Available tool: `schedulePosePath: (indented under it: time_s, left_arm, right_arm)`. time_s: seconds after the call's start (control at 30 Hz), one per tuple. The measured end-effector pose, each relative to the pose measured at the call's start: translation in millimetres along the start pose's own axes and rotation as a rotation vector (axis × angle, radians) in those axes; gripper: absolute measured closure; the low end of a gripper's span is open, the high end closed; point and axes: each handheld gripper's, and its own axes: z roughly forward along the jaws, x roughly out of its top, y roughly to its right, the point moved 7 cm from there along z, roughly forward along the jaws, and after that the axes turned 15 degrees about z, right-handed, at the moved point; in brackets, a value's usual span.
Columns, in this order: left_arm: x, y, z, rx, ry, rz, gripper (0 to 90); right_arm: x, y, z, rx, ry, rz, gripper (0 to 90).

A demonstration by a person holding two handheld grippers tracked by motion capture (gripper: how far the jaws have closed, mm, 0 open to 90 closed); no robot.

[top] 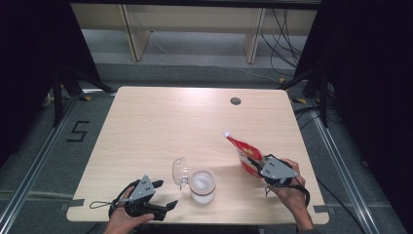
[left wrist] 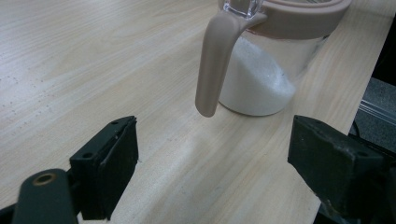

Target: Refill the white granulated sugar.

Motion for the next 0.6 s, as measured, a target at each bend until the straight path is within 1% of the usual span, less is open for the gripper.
schedulePosePath:
  time_s: [0.1, 0.17, 0.2, 0.23, 0.27, 0.3, 0.33, 0.37, 0.4, 0.43, 0.47, 0.5, 0.53, 0.57, 0.6]
  left_arm:
    - [0.2, -0.4, 0.1, 0.004, 0.001, -0.001, 15.9]
    - [-0.6, -0.1, -0.1, -0.002, 0.000, -0.003, 15.9]
    - [-0.9, -1.0, -0.8, -0.003, -0.004, -0.001, 15.9]
    - [-0.2, -2.8, -0.6, -0.004, 0.002, 0.015, 15.9]
    - [-0.6, -1.9, -0.3, -0.002, 0.000, -0.001, 15.9]
    - [-0.6, -1.9, -0.3, -0.002, 0.000, -0.001, 15.9]
    - [-0.5, -0.4, -0.7, 0.000, 0.002, -0.009, 15.9]
    - [-0.5, -0.4, -0.7, 0.000, 0.002, -0.009, 15.9]
    - [0.5, -1.5, -0.5, -0.004, 0.008, 0.003, 15.9]
    - [1.3, -2.7, 0.1, -0.005, 0.019, 0.018, 15.9]
    - [1.2, -2.7, -0.1, -0.005, 0.016, 0.015, 15.9]
    - [-0.5, -3.8, -1.3, -0.003, -0.005, 0.033, 15.9]
    - [0.4, -2.0, -0.5, -0.005, 0.008, 0.016, 15.9]
    - [-0.3, -3.5, -1.3, -0.003, -0.004, 0.026, 15.9]
    - [-0.3, -3.5, -1.3, -0.003, -0.004, 0.026, 15.9]
  right_arm:
    - [-2.0, 2.5, -2.0, -0.002, -0.004, 0.012, 76.8]
    - [-3.7, 4.4, -3.3, -0.003, -0.006, 0.020, 76.6]
    - [-4.1, 5.3, -3.4, -0.007, -0.001, 0.028, 76.5]
    - [-5.8, 5.4, -4.7, -0.007, -0.008, 0.047, 76.3]
    - [-6.4, 7.7, -5.0, -0.007, -0.002, 0.047, 76.3]
    - [-6.4, 7.7, -5.0, -0.007, -0.002, 0.047, 76.3]
    - [-7.9, 8.6, -6.2, -0.015, -0.004, 0.083, 76.0]
    - [-7.9, 8.6, -6.2, -0.015, -0.004, 0.083, 76.0]
    - [-8.1, 9.3, -6.4, -0.017, -0.002, 0.078, 75.8]
    - [-9.8, 8.8, -7.7, -0.013, -0.008, 0.100, 75.5]
    - [-10.2, 9.4, -8.1, -0.008, -0.008, 0.095, 75.2]
    - [-11.7, 9.2, -9.5, -0.009, -0.011, 0.106, 75.1]
    - [-13.5, 10.2, -10.6, -0.016, -0.013, 0.119, 75.0]
    - [-14.9, 11.8, -11.9, -0.015, -0.009, 0.127, 74.4]
    - [-14.9, 11.8, -11.9, -0.015, -0.009, 0.127, 74.4]
